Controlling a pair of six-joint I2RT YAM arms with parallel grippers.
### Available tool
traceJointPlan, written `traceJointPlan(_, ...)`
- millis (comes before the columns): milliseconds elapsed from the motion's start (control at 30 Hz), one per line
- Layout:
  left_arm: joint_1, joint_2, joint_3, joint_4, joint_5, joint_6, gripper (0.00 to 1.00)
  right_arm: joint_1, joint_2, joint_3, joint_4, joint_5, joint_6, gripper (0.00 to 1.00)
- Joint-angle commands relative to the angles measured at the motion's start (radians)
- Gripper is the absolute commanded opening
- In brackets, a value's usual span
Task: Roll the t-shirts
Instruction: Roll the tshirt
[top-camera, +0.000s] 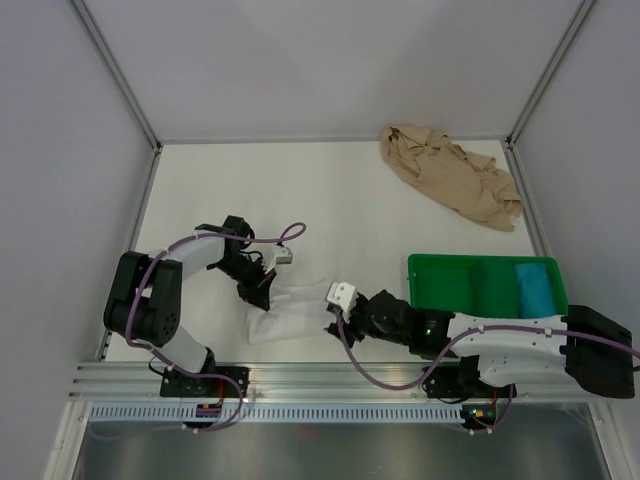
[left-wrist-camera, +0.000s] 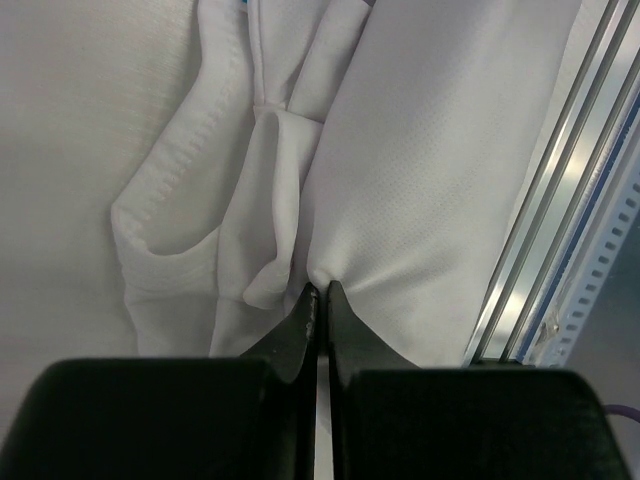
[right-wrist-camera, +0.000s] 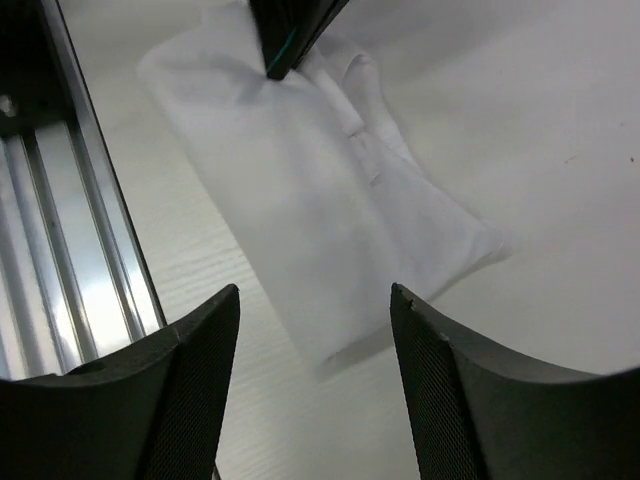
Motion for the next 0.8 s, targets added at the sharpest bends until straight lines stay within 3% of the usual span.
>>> traceJointPlan(0, 0.005, 0.006, 0.014, -0.003, -0.031, 0.054, 0.03, 0.130, 0.053, 0.011, -0.076, 0.174, -0.375, 0.68)
traceJointPlan(233, 0.005, 0.006, 0.014, -0.003, -0.033, 0.054, 0.05, 0.273, 0.355, 0.101, -0.071, 0.525, -0.528, 0.69)
traceJointPlan(400, 0.005, 0.012, 0.013, -0.006, -0.045, 0.071, 0.06, 0.284, 0.500, 0.184, -0.112, 0.564, -0.500, 0.67)
traceJointPlan(467, 0.005, 0.012, 0.016, -0.012, -0.043, 0.081, 0.06, 0.284, 0.522, 0.198, -0.126, 0.567, -0.492, 0.57)
traceJointPlan(500, 0.005, 0.012, 0.019, -0.017, -0.039, 0.084, 0.06, 0.284, 0.545, 0.204, -0.135, 0.584, -0.486, 0.35)
traceJointPlan(567, 0.005, 0.015, 0.025, -0.040, -0.028, 0.103, 0.07, 0.283, 0.567, 0.218, -0.149, 0.599, -0.486, 0.16)
traceJointPlan(667, 0.005, 0.004, 0.031, -0.051, -0.034, 0.111, 0.13, 0.275, 0.591, 0.236, -0.175, 0.566, -0.476, 0.00)
traceJointPlan(767, 0.007, -0.041, 0.043, -0.054, -0.051, 0.094, 0.30, 0.258, 0.558, 0.253, -0.212, 0.460, -0.415, 0.00)
